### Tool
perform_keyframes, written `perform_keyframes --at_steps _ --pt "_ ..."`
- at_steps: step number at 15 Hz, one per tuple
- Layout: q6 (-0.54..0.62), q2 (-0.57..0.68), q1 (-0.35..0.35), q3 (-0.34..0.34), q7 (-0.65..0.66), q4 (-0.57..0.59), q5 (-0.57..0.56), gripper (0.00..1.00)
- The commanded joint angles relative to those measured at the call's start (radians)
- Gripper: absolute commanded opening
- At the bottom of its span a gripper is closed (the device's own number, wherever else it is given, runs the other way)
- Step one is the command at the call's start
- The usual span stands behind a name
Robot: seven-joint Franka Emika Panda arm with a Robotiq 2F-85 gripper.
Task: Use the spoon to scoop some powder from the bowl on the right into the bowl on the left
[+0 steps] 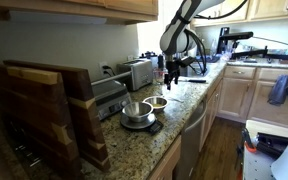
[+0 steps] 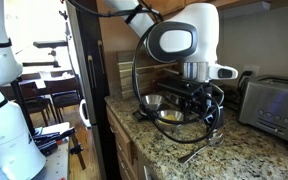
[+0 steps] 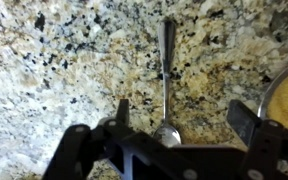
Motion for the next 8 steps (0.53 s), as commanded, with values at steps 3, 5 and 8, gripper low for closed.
perform_keyframes --at_steps 3,5,8 --pt "0.033 0.118 -0.09 0.068 -0.089 0.097 0.095 1.0" --pt "0.042 0.154 -0.109 0.09 -0.106 0.124 0.109 1.0" --pt "0.041 0.202 -0.125 0.112 -0.113 0.161 0.103 1.0"
